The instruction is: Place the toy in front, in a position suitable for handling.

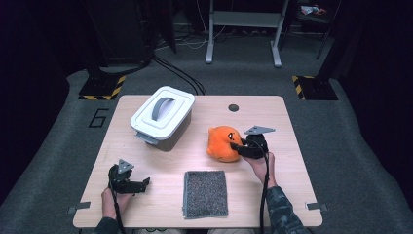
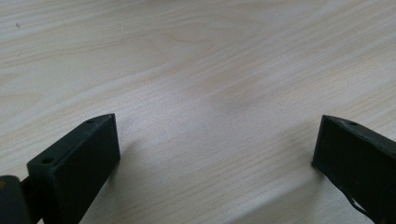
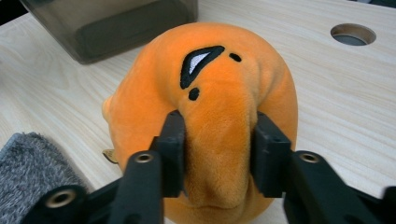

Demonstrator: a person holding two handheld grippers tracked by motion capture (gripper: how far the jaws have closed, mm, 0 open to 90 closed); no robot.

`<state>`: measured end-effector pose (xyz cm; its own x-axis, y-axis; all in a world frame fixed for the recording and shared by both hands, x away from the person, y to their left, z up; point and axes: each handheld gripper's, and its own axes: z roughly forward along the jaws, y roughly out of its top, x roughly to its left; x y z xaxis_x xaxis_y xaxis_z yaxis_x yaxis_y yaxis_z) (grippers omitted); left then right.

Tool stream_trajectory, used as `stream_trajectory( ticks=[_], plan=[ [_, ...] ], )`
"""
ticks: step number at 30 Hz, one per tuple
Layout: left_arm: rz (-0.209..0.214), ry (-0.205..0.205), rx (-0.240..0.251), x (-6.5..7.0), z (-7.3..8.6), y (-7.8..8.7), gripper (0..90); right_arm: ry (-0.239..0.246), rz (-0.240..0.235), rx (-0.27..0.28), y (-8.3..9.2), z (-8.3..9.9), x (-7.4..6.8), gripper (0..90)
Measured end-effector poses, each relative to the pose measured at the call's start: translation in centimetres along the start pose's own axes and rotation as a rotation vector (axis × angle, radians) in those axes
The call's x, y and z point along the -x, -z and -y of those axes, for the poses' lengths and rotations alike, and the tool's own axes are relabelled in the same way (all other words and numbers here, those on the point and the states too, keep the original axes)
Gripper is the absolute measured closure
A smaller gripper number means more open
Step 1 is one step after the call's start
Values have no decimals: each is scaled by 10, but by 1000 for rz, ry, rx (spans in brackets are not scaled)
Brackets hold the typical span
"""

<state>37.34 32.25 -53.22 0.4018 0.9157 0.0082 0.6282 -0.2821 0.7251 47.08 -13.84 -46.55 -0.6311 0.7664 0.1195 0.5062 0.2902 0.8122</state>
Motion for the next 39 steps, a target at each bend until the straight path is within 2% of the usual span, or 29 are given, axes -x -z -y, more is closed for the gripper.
stream_trajectory(
  ticks=[4,13,21,27,33,39],
  plan=[
    [0,0,-1,0,0,0,1,-2,20,-30,2,-1,2,410],
    [1,0,-1,0,0,0,1,-15,34,-22,22,0,0,144],
    [0,0,-1,0,0,0,1,13,15,-37,50,9,-13,90],
    [1,-1,-1,0,0,0,1,29,-2,-63,60,26,-29,31],
    [0,-1,-1,0,0,0,1,45,-35,-98,61,42,-54,0],
    [0,0,-1,0,0,0,1,90,-95,-134,48,53,-87,0]
  ],
)
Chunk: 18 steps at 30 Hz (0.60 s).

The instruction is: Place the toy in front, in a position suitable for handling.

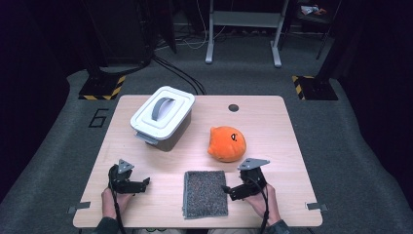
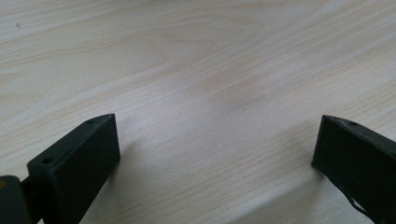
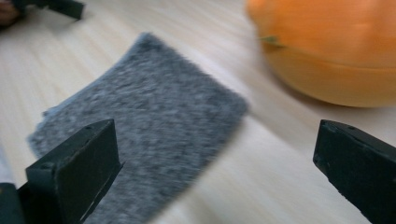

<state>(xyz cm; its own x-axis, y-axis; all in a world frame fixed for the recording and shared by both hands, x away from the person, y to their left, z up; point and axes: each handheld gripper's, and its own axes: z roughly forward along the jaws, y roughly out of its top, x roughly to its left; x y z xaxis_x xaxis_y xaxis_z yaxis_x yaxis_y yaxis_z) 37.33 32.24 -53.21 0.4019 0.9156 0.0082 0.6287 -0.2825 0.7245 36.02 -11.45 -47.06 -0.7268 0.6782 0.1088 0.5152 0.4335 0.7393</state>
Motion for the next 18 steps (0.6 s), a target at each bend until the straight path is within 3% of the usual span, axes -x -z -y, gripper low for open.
stream_trajectory(
  ticks=[7,14,18],
  plan=[
    [0,0,0,0,0,0,1,81,-56,-58,-36,-4,-34,0],
    [0,0,0,0,0,0,1,139,-49,-127,-62,-6,-45,20],
    [0,0,0,0,0,0,1,165,-29,-164,-74,0,-47,101]
  ],
)
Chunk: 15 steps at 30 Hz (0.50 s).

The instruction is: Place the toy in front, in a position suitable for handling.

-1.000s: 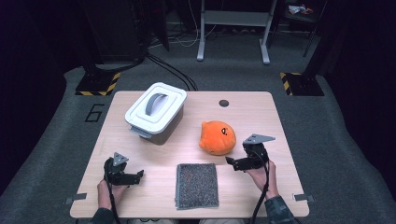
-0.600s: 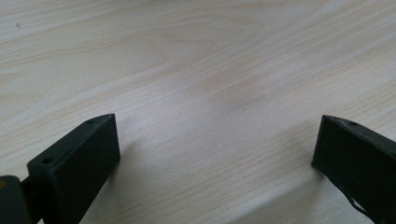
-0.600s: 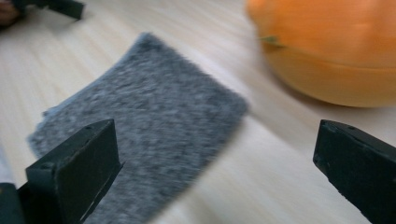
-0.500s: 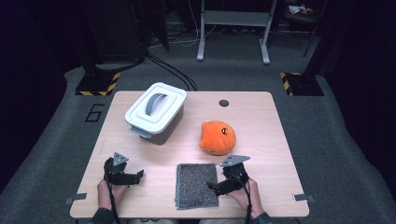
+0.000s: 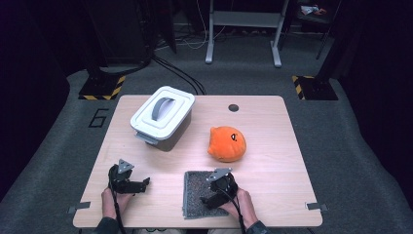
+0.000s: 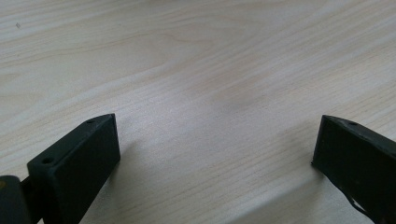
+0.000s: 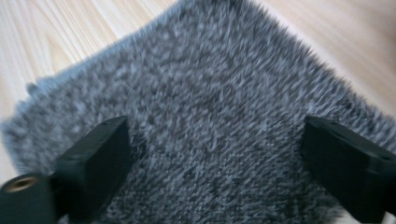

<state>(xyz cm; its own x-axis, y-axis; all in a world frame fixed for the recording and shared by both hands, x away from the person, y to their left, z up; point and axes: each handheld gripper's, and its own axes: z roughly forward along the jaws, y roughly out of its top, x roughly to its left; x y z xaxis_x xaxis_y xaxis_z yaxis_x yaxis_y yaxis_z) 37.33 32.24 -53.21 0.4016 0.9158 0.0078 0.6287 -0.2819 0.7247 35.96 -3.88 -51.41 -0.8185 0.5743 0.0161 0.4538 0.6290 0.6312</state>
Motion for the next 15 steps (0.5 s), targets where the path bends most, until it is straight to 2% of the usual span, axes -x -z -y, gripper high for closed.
stream_trajectory(
  ticks=[2,6,7,8,9,14,15],
  plan=[
    [0,0,0,0,0,0,1,16,21,15,-1,4,0,154],
    [0,0,0,0,0,0,1,13,20,18,2,4,2,259],
    [0,0,0,0,0,0,1,18,18,20,2,4,2,304],
    [0,0,0,0,0,0,1,-1,23,29,3,4,1,350],
    [0,0,0,0,0,0,1,17,17,27,4,5,3,392],
    [0,0,0,0,0,0,1,1,18,27,6,4,4,589],
    [0,0,0,0,0,0,1,10,19,29,6,4,6,619]
  ],
)
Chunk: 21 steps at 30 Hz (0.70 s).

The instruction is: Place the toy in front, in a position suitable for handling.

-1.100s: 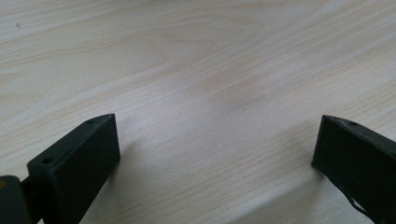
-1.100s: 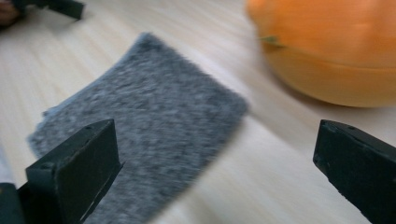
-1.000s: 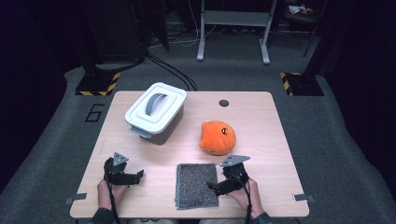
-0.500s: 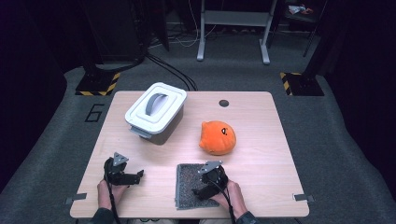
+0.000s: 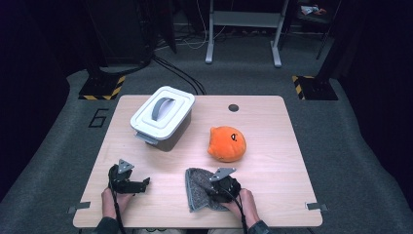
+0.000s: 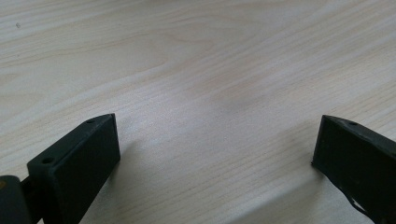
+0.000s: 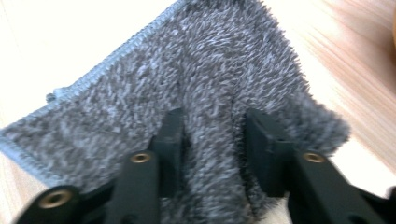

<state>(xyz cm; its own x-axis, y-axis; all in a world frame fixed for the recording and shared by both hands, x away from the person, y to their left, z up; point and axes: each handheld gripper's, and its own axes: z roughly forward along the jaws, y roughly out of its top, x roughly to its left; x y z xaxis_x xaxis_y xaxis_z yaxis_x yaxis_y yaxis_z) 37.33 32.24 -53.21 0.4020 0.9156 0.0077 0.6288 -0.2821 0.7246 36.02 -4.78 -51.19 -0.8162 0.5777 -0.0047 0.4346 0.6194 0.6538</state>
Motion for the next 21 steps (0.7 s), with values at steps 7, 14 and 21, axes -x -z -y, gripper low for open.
stream_trajectory(
  ticks=[7,14,21],
  plan=[
    [-1,0,1,0,0,0,1,-6,-18,14,1,1,2,750],
    [-1,0,0,0,0,0,1,7,-38,19,7,2,5,767],
    [-1,0,1,0,0,0,2,6,-48,37,20,5,9,767]
  ],
)
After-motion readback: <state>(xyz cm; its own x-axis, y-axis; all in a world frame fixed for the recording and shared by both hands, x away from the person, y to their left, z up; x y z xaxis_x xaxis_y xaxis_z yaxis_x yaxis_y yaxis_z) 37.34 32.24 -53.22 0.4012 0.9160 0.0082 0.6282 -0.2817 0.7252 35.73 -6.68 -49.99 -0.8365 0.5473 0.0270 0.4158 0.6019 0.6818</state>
